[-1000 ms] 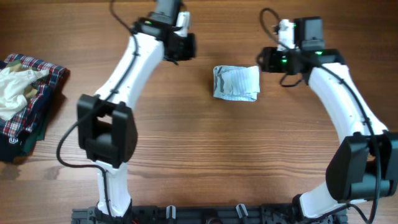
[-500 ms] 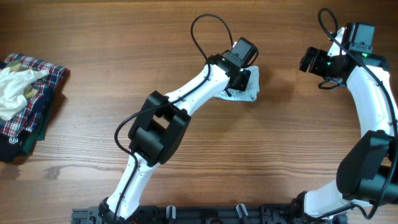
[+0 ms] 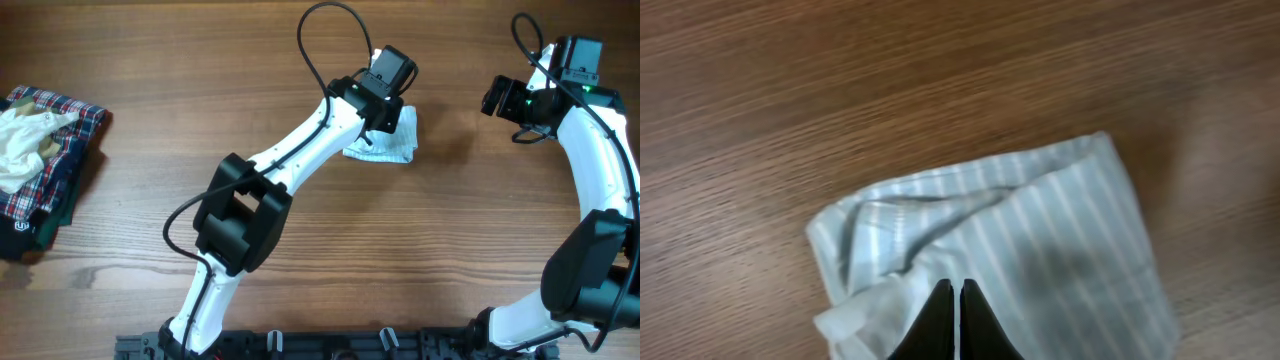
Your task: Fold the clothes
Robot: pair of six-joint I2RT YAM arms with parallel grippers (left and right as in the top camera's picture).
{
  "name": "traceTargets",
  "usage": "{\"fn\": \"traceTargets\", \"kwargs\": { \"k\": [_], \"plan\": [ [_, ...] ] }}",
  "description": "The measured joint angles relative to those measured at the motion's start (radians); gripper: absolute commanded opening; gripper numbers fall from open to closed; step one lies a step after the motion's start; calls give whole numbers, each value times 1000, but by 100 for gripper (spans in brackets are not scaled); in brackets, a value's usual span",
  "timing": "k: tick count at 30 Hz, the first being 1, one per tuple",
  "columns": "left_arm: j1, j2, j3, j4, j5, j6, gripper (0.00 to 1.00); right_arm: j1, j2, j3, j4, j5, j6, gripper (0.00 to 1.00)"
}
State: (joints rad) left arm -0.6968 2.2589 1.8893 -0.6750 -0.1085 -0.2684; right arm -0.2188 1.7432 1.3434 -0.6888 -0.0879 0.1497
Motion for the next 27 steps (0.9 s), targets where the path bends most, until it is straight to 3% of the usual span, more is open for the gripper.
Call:
{"fn": "traceTargets", "kwargs": {
  "k": [11, 18, 27],
  "plan": [
    [45, 101, -9, -13, -36, -15, 4, 0, 0, 0, 0, 0, 0, 100],
    [44, 22, -8, -27, -186, -16, 12, 0, 0, 0, 0, 0, 0, 100],
    [12, -47, -44, -81, 27, -53, 11, 0, 0, 0, 0, 0, 0, 100]
  ]
}}
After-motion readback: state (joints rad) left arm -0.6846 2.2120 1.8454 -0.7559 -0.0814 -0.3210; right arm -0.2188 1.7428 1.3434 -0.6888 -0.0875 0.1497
